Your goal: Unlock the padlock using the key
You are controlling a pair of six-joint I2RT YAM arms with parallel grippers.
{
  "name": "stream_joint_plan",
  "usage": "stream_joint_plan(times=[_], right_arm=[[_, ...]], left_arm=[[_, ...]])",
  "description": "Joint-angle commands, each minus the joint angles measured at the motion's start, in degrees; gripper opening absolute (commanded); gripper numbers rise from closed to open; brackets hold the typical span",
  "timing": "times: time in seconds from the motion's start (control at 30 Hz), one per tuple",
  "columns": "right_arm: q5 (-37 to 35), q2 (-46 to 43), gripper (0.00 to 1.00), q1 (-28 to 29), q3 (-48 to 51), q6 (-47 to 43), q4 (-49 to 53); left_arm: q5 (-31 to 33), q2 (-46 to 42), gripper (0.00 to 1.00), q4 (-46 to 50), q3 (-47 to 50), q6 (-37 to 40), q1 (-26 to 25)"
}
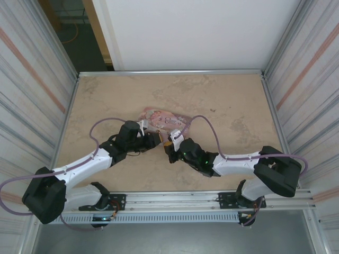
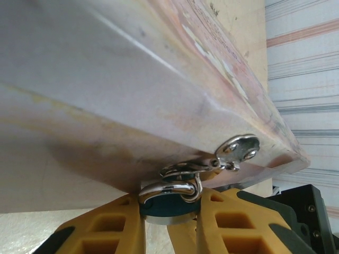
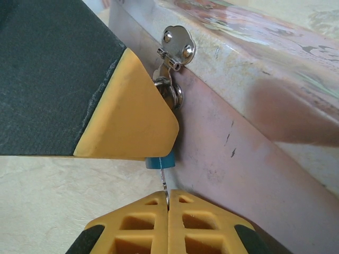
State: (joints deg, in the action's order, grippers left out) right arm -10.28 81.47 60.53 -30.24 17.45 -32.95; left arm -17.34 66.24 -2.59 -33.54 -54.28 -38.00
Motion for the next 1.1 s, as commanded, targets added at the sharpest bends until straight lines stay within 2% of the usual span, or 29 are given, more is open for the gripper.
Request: stream_joint_plan(times=[0.0,0.67,1.07], right_arm=[[1.6,0.0,0.0,-1.3,-3.9,-0.7,-6.3],[8.6,-0.1,0.0,-4.1,-9.3,-2.4,-8.7],[5.8,2.4,0.0,-4.4,-4.5,4.8,-7.3]], left_arm=[[-5.2,0.2,0.25,-5.1,-1.9,0.4,-1.9],[-5.9,2.3,0.25,-6.8,-2.1,-0.9,-3.0],[-5.6,6.1,0.25,-11.3,-0.2,-2.1,-3.0]])
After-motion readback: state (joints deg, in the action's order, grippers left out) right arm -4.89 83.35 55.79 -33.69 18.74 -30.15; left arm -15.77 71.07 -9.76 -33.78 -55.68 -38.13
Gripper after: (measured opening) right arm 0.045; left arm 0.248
